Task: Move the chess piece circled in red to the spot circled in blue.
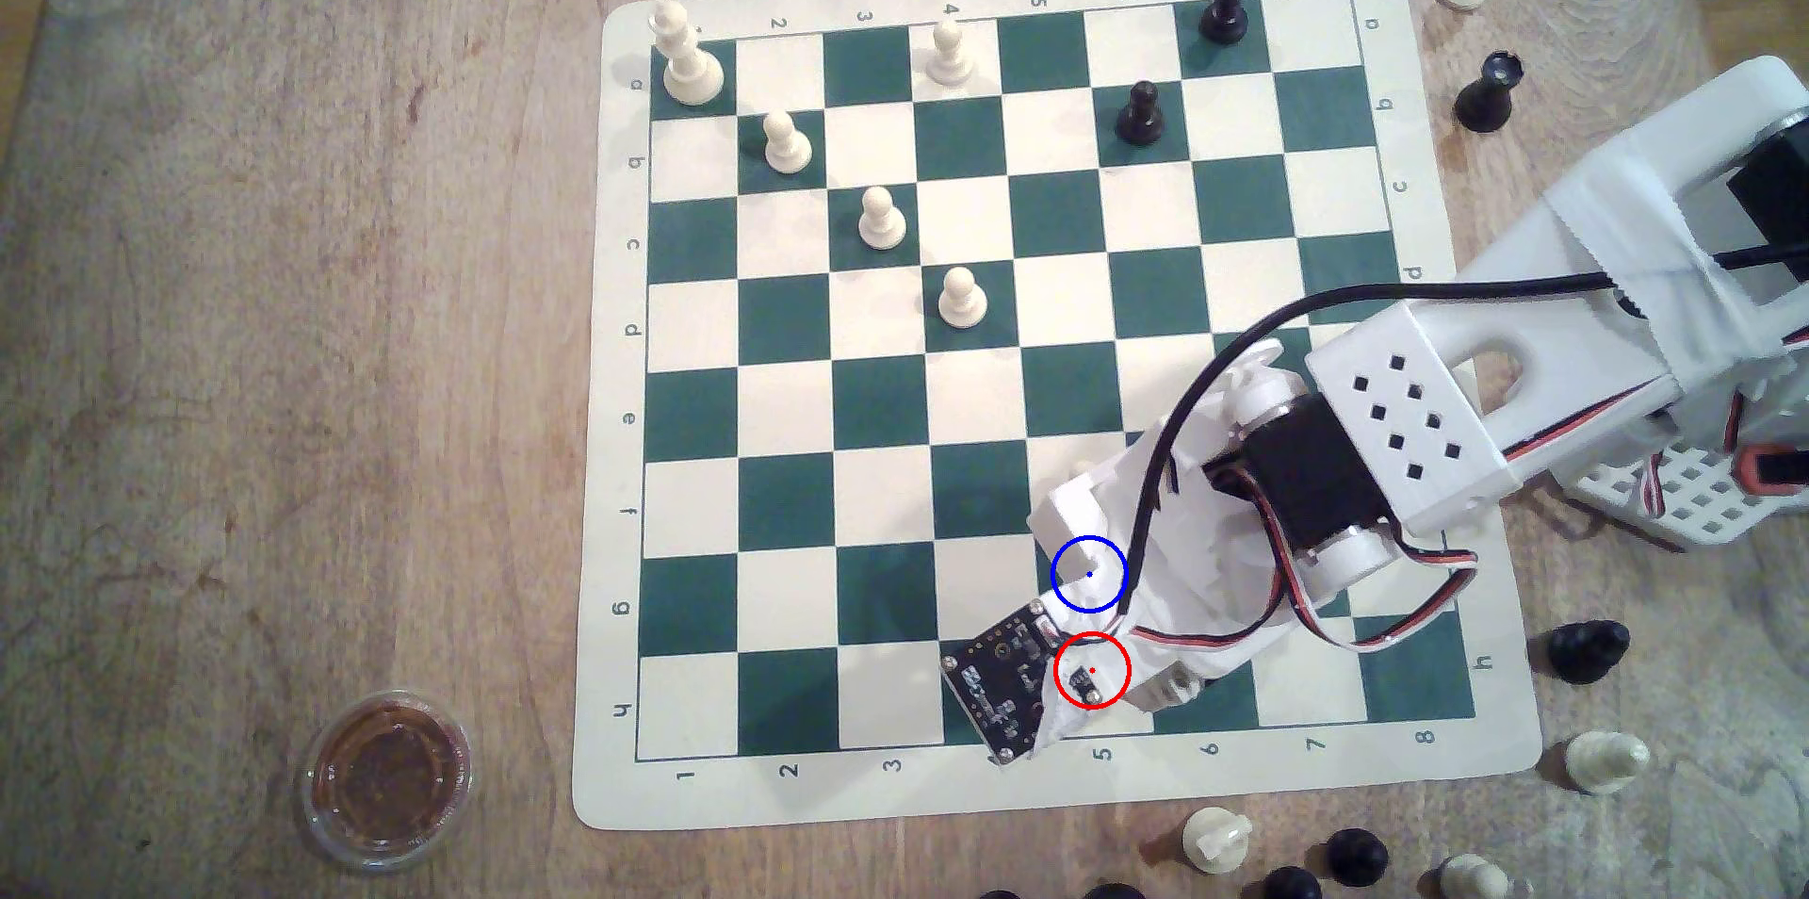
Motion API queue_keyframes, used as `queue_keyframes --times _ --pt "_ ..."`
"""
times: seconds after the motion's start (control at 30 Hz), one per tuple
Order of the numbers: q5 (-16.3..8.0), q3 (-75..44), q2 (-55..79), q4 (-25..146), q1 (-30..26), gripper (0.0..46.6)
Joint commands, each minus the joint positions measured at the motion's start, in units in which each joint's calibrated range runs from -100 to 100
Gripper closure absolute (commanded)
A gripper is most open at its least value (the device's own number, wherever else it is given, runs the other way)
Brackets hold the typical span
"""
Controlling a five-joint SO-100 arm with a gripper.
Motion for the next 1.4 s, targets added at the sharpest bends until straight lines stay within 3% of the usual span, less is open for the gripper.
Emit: queue_keyframes --times 0.0,0.6,0.7,0.8,0.97,1.37 --pt "0.1 -4.4 0.2 -0.2 0.0 35.1" --pt "-0.3 -6.2 2.4 -1.4 -1.0 36.6" --pt "-0.3 -5.9 2.8 -1.4 -1.5 37.8" --pt "-0.3 -5.8 2.9 -1.3 -1.7 42.7" --pt "-0.4 -6.3 1.5 0.0 -1.7 46.4" --pt "-1.4 -1.9 -9.7 3.6 1.0 46.4"
